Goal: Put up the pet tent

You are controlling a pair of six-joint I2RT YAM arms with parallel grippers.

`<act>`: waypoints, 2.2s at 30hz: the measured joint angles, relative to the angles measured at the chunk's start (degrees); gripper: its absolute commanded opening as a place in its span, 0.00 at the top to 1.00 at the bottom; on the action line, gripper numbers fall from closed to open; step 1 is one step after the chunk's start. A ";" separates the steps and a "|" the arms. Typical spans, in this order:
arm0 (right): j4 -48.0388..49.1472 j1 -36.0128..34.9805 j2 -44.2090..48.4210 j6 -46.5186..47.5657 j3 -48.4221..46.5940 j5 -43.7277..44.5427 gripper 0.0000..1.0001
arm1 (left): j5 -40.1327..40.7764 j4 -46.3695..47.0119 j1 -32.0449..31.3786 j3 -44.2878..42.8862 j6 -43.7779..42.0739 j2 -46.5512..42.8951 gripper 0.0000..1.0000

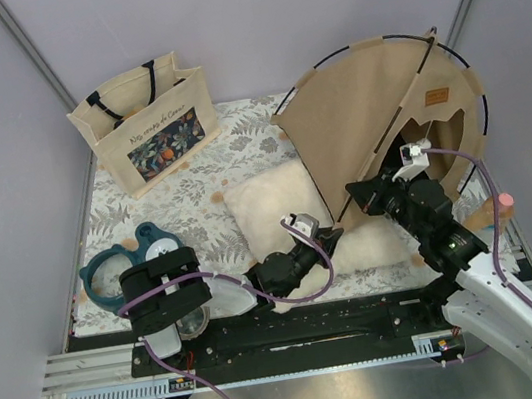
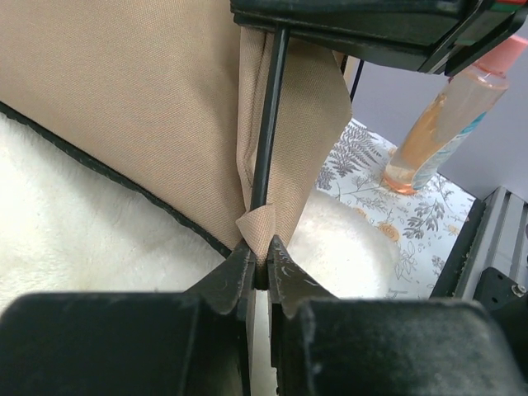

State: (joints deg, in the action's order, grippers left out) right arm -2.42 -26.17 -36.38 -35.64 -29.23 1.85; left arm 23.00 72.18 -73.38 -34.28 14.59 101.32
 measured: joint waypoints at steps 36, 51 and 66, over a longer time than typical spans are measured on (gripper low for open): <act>-5.31 0.76 0.42 0.83 0.13 -5.90 1.00 | -2.21 -1.22 -0.63 0.94 1.95 1.20 0.70; -10.34 0.85 2.97 1.25 -4.74 -5.35 1.00 | -2.91 -4.57 -1.03 -0.37 2.27 1.62 0.82; -10.32 0.90 2.82 0.87 -4.48 -4.57 1.00 | -2.82 -4.74 -1.07 -1.62 0.55 1.62 1.00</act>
State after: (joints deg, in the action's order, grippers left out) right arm -12.73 -25.28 -33.56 -34.76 -33.71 -2.72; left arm 20.18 67.44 -74.46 -35.90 15.14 102.94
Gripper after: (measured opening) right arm 0.058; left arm 0.012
